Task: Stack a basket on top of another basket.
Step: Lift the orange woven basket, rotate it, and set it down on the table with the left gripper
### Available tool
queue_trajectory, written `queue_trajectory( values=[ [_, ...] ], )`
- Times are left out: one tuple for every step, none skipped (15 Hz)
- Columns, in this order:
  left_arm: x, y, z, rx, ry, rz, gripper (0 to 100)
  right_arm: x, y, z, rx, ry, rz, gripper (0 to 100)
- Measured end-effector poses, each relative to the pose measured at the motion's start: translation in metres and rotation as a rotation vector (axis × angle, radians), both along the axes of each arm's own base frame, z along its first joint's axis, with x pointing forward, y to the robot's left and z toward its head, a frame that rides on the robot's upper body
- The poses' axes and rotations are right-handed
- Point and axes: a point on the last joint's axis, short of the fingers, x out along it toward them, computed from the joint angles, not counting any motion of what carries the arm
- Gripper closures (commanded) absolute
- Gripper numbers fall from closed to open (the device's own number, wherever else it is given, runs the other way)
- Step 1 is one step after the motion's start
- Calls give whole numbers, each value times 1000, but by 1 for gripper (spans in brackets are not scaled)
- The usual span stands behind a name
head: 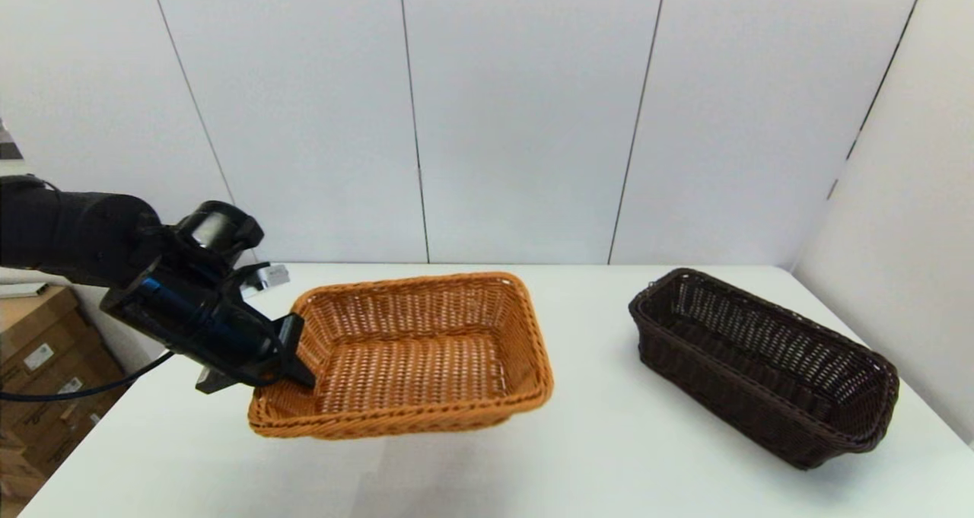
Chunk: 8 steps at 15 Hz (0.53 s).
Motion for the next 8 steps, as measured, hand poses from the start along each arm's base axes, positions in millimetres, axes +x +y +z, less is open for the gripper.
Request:
queue_trajectory(
  values=[
    [1, -8, 1, 2, 6, -31, 100, 0, 0, 0, 0, 0, 0, 0],
    [4, -15, 3, 4, 15, -53, 100, 0, 0, 0, 0, 0, 0, 0],
    [7, -21, 4, 6, 28, -69, 100, 0, 0, 0, 0, 0, -1, 0],
    [13, -27, 5, 9, 42, -84, 100, 0, 0, 0, 0, 0, 0, 0],
    [18, -33, 4, 12, 63, -92, 100, 0, 0, 0, 0, 0, 0, 0],
    [24, -37, 2, 16, 90, -93, 100, 0, 0, 0, 0, 0, 0, 0],
    [31, -41, -1, 21, 118, -94, 100, 0, 0, 0, 0, 0, 0, 0],
    [36, -46, -5, 27, 143, -100, 100, 0, 0, 0, 0, 0, -1, 0]
  ],
)
